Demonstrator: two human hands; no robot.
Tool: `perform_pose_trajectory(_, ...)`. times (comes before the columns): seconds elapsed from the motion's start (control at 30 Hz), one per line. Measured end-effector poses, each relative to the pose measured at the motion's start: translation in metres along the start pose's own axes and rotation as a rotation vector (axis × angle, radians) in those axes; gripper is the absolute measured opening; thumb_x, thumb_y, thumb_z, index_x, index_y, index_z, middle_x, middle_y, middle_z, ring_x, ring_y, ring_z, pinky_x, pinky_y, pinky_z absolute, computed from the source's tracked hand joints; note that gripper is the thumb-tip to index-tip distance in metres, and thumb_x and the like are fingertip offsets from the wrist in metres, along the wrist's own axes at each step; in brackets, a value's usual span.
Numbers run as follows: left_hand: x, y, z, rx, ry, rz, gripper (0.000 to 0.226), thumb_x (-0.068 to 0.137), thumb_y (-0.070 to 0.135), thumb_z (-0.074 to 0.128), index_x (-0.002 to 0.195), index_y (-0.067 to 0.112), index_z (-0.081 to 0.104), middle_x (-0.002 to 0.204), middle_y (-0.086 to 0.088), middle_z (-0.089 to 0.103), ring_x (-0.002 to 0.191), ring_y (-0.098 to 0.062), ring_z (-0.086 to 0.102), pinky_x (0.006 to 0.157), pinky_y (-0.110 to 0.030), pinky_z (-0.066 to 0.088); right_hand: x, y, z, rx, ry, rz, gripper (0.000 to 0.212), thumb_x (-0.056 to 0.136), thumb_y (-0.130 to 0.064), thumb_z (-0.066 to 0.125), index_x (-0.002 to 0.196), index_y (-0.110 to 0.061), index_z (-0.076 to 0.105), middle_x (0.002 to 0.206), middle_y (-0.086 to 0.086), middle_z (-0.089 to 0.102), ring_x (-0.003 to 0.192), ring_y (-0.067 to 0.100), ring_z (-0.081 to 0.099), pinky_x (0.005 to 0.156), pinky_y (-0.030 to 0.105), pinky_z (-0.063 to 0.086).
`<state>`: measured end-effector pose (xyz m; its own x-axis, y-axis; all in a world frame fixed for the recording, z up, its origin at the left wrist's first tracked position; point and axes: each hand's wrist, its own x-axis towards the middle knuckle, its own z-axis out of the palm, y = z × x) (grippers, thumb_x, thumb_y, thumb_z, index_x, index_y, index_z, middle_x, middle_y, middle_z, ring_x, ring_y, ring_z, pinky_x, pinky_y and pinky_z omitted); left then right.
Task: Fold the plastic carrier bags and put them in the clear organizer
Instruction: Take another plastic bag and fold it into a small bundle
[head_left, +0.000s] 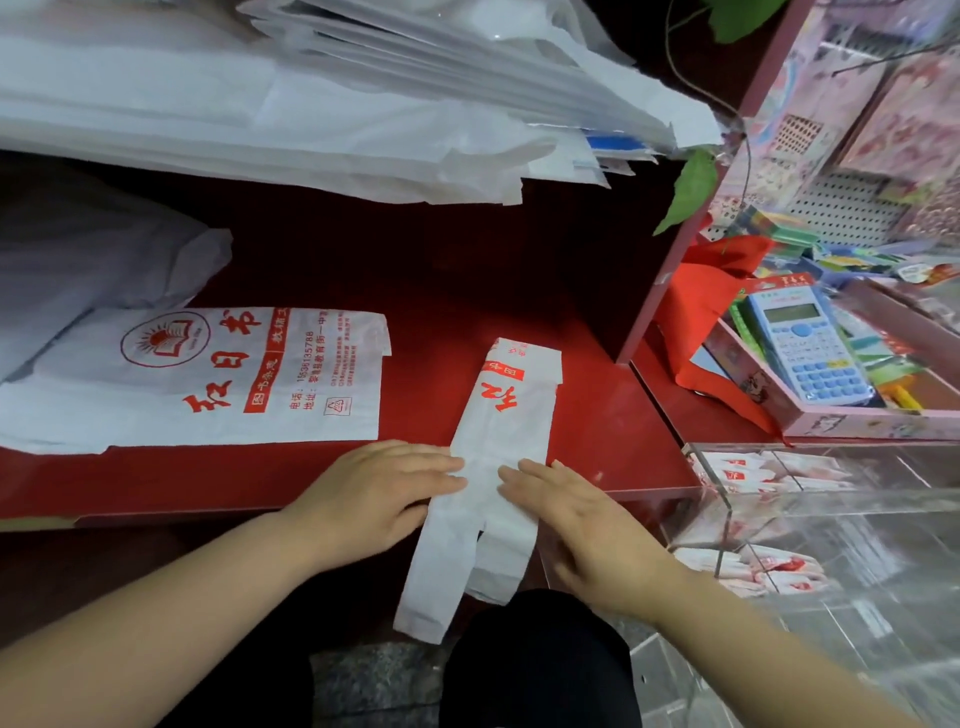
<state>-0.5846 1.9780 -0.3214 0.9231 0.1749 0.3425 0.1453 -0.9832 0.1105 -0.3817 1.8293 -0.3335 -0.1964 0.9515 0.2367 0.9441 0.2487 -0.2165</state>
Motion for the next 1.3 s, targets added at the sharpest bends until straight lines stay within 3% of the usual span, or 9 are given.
perform_pose_trajectory(0.13, 0.006, 0.007, 0.005, -0.092, 0.129, 0.001, 0.030, 0.074, 0.031, 0.047, 0.075, 0.022, 0.076, 0.084, 0.010, 0.073, 0.089, -0.003, 0.056, 0.076, -0.017, 0.039, 0.007, 0.006, 0.013, -0.041, 0.302, -0.054, 0.023, 0.091, -0.023, 0.045, 0.110, -0.015, 0.054, 0.114, 0.008, 0.066, 0.113, 0.016, 0.050, 0.103, 0.029, 0.032)
perform_pose_trajectory(0.33, 0.013, 0.022, 0.007, -0.685, 0.229, -0.563, 0.013, 0.081, 0.018, 0.068, 0.070, 0.026, 0.068, 0.077, 0.012, 0.069, 0.075, -0.007, 0.060, 0.073, -0.021, 0.043, 0.023, -0.008, -0.002, 0.426, 0.402, 0.335, 0.026, 0.077, -0.021, 0.054, 0.068, 0.000, 0.067, 0.062, 0.010, 0.059, 0.058, 0.016, 0.046, 0.059, 0.027, 0.038)
perform_pose_trajectory(0.5, 0.048, 0.023, 0.003, -0.679, 0.268, -0.856, 0.027, 0.083, 0.015, 0.065, 0.068, 0.023, 0.044, 0.068, 0.008, 0.060, 0.071, -0.018, 0.056, 0.068, -0.029, 0.040, 0.057, -0.003, -0.023, 0.591, 0.302, 0.786, 0.039, 0.084, -0.005, 0.048, 0.047, -0.017, 0.047, 0.054, 0.002, 0.051, 0.056, 0.016, 0.040, 0.057, 0.027, 0.032)
perform_pose_trajectory(0.6, 0.055, 0.022, 0.003, -0.580, 0.205, -0.835, 0.023, 0.088, 0.010, 0.056, 0.074, 0.028, 0.054, 0.078, 0.014, 0.057, 0.087, -0.024, 0.058, 0.070, -0.025, 0.038, 0.076, 0.004, -0.030, 0.450, 0.155, 0.931, 0.035, 0.085, -0.012, 0.041, 0.050, -0.016, 0.041, 0.056, 0.002, 0.047, 0.061, 0.020, 0.040, 0.059, 0.027, 0.035)
perform_pose_trajectory(0.67, 0.058, 0.023, 0.002, -0.495, 0.104, -0.774, 0.028, 0.091, 0.007, 0.048, 0.103, 0.027, 0.065, 0.102, 0.011, 0.062, 0.099, -0.021, 0.057, 0.077, -0.023, 0.039, 0.085, 0.009, -0.032, 0.383, 0.052, 1.001, 0.034, 0.088, -0.016, 0.040, 0.054, -0.015, 0.040, 0.058, 0.001, 0.044, 0.069, 0.025, 0.041, 0.061, 0.026, 0.034)
perform_pose_trajectory(0.83, 0.072, 0.013, 0.001, -0.325, -0.083, -0.672, 0.058, 0.092, 0.007, 0.039, 0.144, 0.030, 0.029, 0.149, 0.011, 0.029, 0.127, -0.021, 0.040, 0.100, -0.023, 0.030, 0.098, 0.008, -0.034, 0.209, -0.160, 1.056, 0.022, 0.090, -0.034, 0.039, 0.084, -0.018, 0.052, 0.072, -0.001, 0.052, 0.079, 0.025, 0.051, 0.073, 0.026, 0.034)
perform_pose_trajectory(0.97, 0.073, 0.004, 0.007, -0.304, -0.081, -0.640, 0.055, 0.095, 0.023, 0.046, 0.144, 0.033, 0.025, 0.149, 0.015, 0.024, 0.116, -0.027, 0.044, 0.100, -0.024, 0.027, 0.102, 0.013, -0.037, 0.251, -0.197, 1.098, 0.021, 0.090, -0.030, 0.035, 0.081, -0.016, 0.048, 0.063, -0.001, 0.052, 0.069, 0.023, 0.054, 0.073, 0.027, 0.035)
perform_pose_trajectory(1.13, 0.051, 0.006, 0.013, -0.241, 0.349, -0.436, 0.038, 0.084, 0.035, 0.053, 0.118, 0.021, 0.059, 0.129, 0.006, 0.049, 0.103, -0.024, 0.056, 0.093, -0.030, 0.034, 0.103, 0.016, -0.038, 0.256, -0.205, 1.088, 0.029, 0.092, -0.029, 0.036, 0.067, -0.016, 0.043, 0.057, 0.000, 0.052, 0.055, 0.018, 0.051, 0.070, 0.027, 0.035)
perform_pose_trajectory(1.3, 0.027, 0.020, 0.027, 0.130, 0.091, -0.162, 0.056, 0.080, 0.060, 0.032, 0.117, 0.025, 0.057, 0.119, 0.003, 0.063, 0.112, -0.014, 0.057, 0.099, -0.027, 0.027, 0.103, 0.015, -0.034, 0.211, -0.187, 1.079, 0.025, 0.089, -0.032, 0.042, 0.071, -0.015, 0.046, 0.064, -0.001, 0.048, 0.073, 0.025, 0.051, 0.070, 0.027, 0.035)
